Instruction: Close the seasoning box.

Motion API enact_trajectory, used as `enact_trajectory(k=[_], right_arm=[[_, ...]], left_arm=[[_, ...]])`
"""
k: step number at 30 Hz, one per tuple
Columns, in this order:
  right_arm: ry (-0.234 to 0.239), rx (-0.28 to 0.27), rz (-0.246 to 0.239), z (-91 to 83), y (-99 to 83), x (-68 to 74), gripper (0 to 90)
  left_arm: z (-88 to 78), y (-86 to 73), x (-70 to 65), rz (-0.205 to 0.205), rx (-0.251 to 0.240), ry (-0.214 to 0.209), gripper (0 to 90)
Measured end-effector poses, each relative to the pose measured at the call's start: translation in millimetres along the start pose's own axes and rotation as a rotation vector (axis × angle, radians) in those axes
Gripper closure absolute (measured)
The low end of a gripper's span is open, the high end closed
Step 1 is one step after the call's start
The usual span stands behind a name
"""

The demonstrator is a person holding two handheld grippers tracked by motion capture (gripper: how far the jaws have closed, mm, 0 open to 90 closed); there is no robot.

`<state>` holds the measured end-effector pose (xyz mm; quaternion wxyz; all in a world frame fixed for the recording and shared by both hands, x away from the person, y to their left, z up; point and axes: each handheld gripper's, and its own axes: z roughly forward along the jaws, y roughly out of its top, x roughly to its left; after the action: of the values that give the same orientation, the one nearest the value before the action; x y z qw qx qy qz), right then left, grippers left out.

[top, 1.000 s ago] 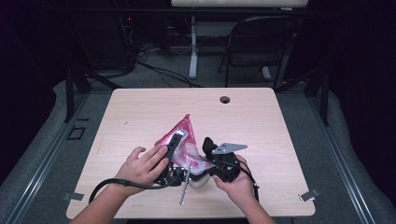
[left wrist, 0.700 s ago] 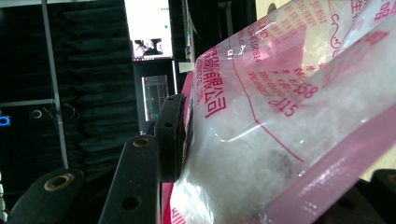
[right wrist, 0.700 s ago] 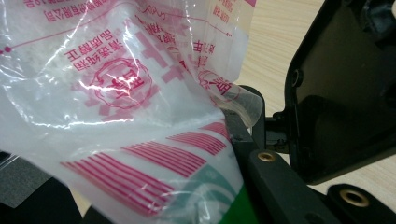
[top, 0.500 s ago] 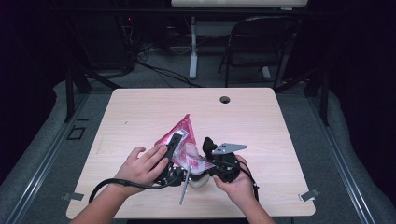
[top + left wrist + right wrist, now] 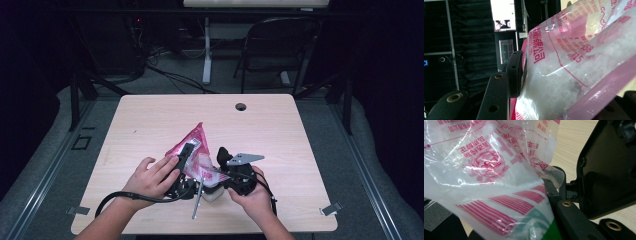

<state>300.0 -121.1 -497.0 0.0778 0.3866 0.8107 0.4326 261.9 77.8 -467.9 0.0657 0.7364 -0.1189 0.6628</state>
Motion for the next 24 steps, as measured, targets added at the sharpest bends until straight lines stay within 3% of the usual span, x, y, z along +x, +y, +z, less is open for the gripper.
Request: enact_trajectory(k=[24], right_arm=[[0.002, 0.006, 0.006, 2.8, -0.8, -1.3, 86.7]], left_arm=[[0.6, 1.7, -2.4, -0.003, 0.001, -0.005, 61.7]])
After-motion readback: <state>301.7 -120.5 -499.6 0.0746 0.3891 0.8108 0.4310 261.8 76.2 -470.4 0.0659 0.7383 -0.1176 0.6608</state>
